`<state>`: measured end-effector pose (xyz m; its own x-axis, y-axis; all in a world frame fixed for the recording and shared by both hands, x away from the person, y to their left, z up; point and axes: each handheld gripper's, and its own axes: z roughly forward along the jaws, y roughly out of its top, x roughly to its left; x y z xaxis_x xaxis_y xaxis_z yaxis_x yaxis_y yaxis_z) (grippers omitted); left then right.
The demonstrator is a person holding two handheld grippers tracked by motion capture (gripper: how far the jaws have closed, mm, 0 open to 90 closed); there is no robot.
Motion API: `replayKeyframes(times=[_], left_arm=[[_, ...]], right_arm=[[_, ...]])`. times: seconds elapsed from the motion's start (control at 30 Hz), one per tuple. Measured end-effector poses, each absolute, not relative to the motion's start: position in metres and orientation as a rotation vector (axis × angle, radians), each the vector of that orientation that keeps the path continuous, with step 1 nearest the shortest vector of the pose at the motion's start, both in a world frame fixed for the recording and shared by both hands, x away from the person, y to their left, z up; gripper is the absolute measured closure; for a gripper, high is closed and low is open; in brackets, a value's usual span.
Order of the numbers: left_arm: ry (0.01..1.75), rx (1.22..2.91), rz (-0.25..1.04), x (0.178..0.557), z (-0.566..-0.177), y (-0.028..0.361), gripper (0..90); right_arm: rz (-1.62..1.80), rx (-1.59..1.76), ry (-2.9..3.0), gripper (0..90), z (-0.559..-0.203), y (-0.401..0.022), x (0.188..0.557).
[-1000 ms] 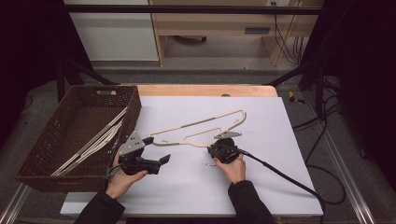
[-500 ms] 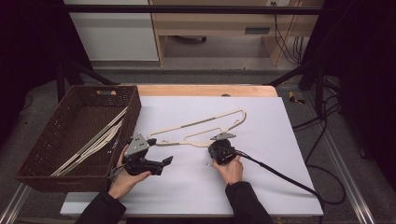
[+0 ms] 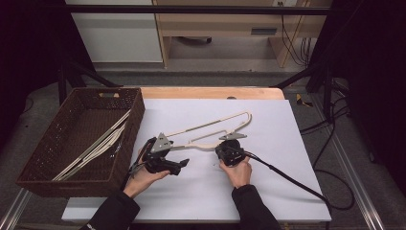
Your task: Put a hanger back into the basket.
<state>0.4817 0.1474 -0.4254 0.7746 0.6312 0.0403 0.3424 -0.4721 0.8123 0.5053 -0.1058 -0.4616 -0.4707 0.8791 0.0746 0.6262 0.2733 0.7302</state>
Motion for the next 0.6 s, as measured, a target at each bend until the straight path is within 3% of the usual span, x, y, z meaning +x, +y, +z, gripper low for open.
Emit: replayKeyframes(times=[0.6], left_arm=[[0.675, 2.285, 0.501, 0.528, -0.444, 0.089, 17.7]], right_arm=[[1.053, 1.336, 2.211, 89.2, -0.446, -0.113, 0.504]])
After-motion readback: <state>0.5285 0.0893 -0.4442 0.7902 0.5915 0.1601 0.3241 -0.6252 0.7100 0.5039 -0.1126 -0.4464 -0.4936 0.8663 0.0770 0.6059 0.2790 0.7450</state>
